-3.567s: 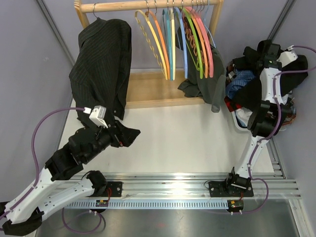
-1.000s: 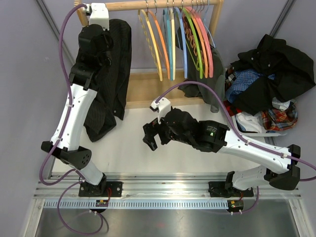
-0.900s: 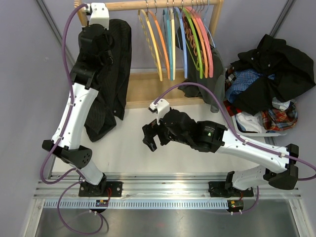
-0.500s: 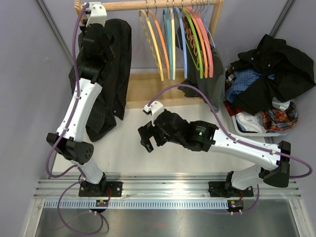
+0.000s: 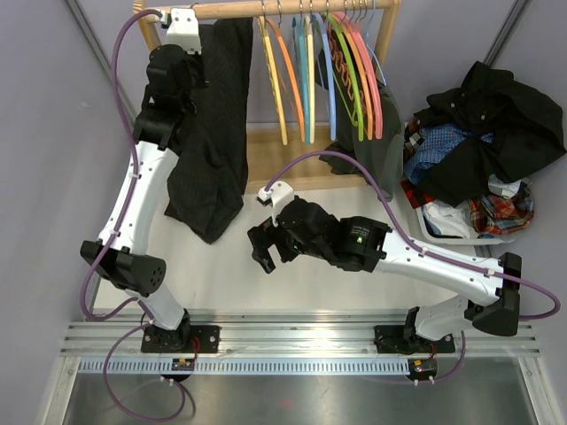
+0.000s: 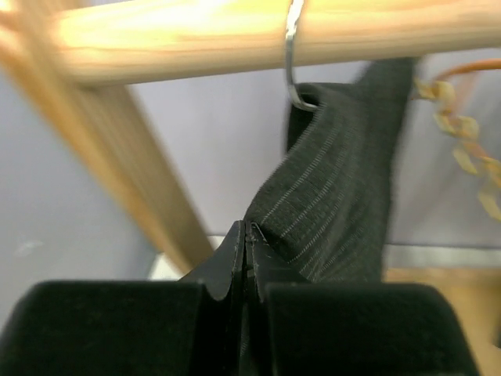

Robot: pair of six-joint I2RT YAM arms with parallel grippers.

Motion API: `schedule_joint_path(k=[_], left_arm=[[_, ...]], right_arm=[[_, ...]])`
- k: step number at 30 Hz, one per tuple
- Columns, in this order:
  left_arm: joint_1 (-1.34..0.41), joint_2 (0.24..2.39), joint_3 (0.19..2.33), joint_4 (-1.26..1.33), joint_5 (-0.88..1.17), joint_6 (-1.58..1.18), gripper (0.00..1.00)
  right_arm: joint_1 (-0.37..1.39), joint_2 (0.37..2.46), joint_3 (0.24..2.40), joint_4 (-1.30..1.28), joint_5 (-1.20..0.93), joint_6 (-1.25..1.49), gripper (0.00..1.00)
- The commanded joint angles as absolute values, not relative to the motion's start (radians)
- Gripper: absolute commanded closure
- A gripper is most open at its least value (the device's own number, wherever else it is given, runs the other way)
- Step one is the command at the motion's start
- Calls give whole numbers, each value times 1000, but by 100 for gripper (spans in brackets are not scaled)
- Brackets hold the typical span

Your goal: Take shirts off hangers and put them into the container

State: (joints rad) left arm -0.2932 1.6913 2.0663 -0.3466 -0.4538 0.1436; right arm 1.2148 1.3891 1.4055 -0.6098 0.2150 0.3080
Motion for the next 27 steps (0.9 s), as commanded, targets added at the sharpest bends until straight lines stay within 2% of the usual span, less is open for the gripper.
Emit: schedule_joint_path(k=[1, 9, 17, 21, 24, 25, 26, 27], left_arm=[[-342, 1648, 2031, -365, -186, 28, 100], [-390, 1675, 2060, -351, -78, -83, 100], [-414, 1645, 2040, -347, -101, -92, 100], [-414, 1563, 1976, -353, -118, -103, 100], [-416, 1455, 1879, -364, -173, -103, 100], [-414, 1422, 1852, -364, -190, -100, 99], [-414, 1360, 1794, -364, -219, -94, 84], [-414, 1330, 1769, -364, -230, -91, 77]], right_arm=[[1221, 1393, 1424, -577, 207, 308, 1], [1221, 1364, 1399, -583, 233, 311, 0], [1223, 1312, 1399, -597, 233, 298, 1], [1223, 1312, 1509, -623, 225, 232, 1], [1221, 1350, 1708, -655, 255, 134, 1], [1221, 1365, 1750, -666, 283, 115, 0], [1221, 1399, 1788, -670, 300, 95, 1], [1220, 1419, 1865, -676, 317, 62, 1]])
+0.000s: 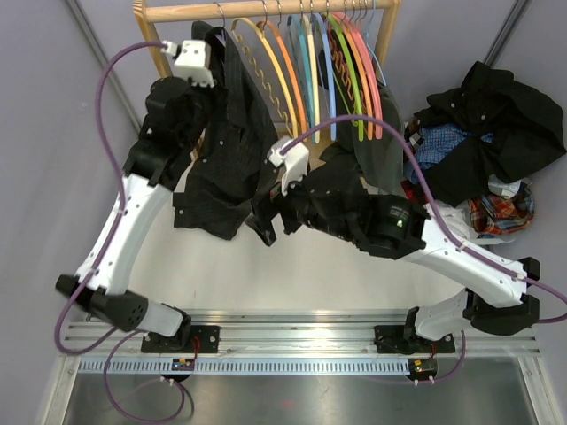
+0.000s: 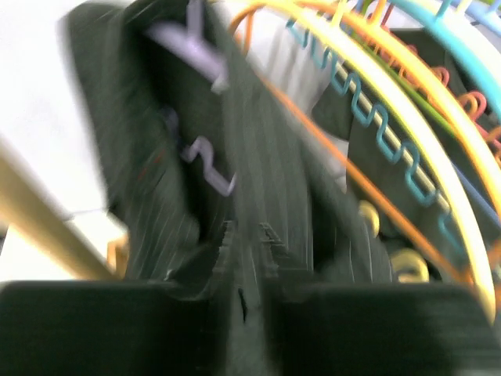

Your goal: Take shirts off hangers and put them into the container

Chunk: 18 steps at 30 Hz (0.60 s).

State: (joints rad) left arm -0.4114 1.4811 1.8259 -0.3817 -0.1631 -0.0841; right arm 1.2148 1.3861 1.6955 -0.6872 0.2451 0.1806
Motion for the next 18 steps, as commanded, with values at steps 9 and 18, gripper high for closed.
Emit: schedule_joint_path(k=[9, 18], left_arm=[[-414, 1057, 1571, -449, -290, -110, 4], [-414, 772, 1336, -546, -284, -215, 1]], right_arm=[[1193, 1701, 2296, -752, 354, -54, 1], [1140, 1994, 2657, -738, 616, -192, 0]])
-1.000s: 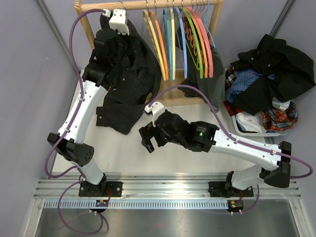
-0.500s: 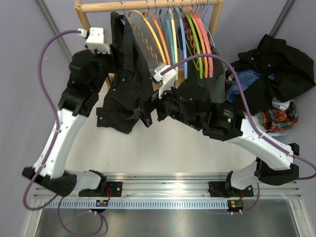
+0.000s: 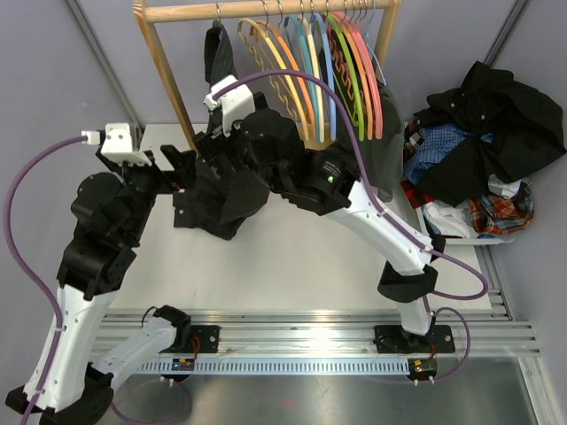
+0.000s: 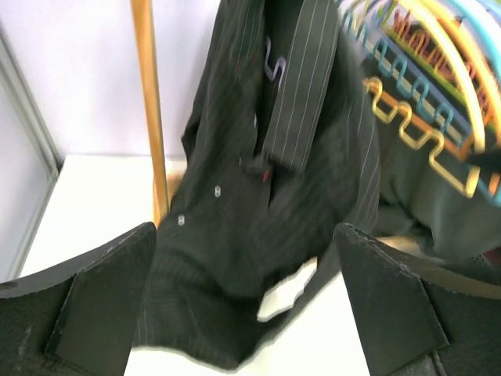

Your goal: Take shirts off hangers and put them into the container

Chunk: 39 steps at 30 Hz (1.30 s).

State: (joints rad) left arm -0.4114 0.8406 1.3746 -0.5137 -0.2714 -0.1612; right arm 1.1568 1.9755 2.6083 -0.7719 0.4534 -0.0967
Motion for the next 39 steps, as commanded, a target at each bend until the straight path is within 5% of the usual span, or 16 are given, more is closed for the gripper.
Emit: schedule_joint_path(k=[1, 6, 18, 27, 32, 39], left_arm=[[-414, 747, 1321, -561, -281, -221, 1], [-414, 632, 1267, -638, -287, -239, 1], [-414, 532, 1218, -710, -285, -287, 1], [-414, 522, 1203, -716, -284, -295, 1], [-414, 508, 1187, -716, -278, -299, 1], [-414, 500, 1174, -719, -267, -307, 1]], right_arm=[[1135, 1991, 2639, -673, 670, -204, 0], [1092, 2008, 2603, -597, 730, -206, 0], [922, 2033, 2566, -684, 336, 23, 1], [907, 2080, 2556, -726, 262, 77, 3], [894, 2108, 2563, -724, 296, 72, 17], [881, 2128, 2586, -684, 412, 52, 49]])
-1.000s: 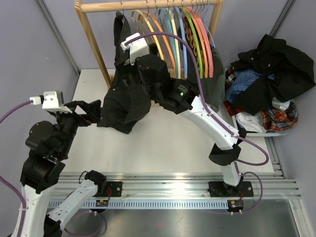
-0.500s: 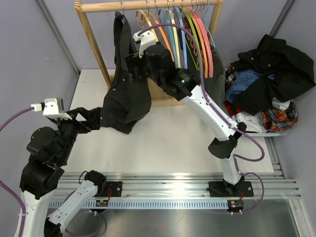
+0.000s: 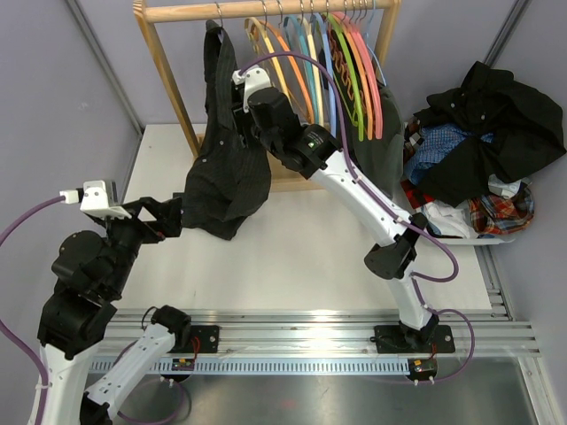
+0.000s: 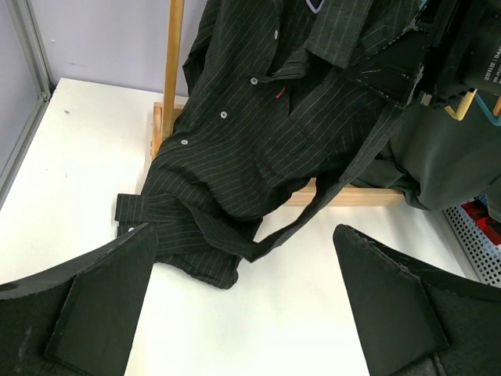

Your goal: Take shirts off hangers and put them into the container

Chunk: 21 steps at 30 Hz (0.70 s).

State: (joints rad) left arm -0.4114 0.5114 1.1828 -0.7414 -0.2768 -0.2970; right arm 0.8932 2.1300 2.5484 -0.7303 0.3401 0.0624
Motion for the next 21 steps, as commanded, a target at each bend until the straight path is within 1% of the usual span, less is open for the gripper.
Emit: schedule_joint_path(k=[1, 3, 5, 8, 10, 13, 14, 15, 16, 17, 21], left_arm=[[-414, 500, 1166, -719, -262, -308, 1], [-414, 500, 1161, -716, -258, -310, 1], [-414, 503, 1157, -713, -244, -316, 2], [-414, 506, 1152, -712, -233, -322, 2], [-414, 506, 1147, -712, -230, -325, 2], [-414, 506, 1144, -712, -227, -328, 3], [-414, 506, 1141, -712, -227, -328, 3], [-414, 506, 1144, -712, -227, -328, 3], [-414, 506, 1144, -712, -227, -328, 3], [-414, 506, 1144, -712, -227, -327, 3], [-414, 505, 1144, -716, -221, -330, 4]], right_arm=[[881, 2125, 2585, -677, 422, 51, 51], [882, 2117, 2573, -646, 451, 41, 55], [881, 2106, 2556, -600, 466, 23, 57], [881, 2095, 2563, -566, 480, 6, 71], [881, 2105, 2583, -560, 479, -31, 74], [876, 2114, 2608, -563, 480, -46, 83], [874, 2115, 2605, -563, 476, -46, 83], [871, 2117, 2602, -563, 476, -43, 86], [868, 2115, 2599, -564, 472, -38, 94], [865, 2117, 2591, -563, 474, -26, 100], [850, 2118, 2599, -575, 420, -6, 100]])
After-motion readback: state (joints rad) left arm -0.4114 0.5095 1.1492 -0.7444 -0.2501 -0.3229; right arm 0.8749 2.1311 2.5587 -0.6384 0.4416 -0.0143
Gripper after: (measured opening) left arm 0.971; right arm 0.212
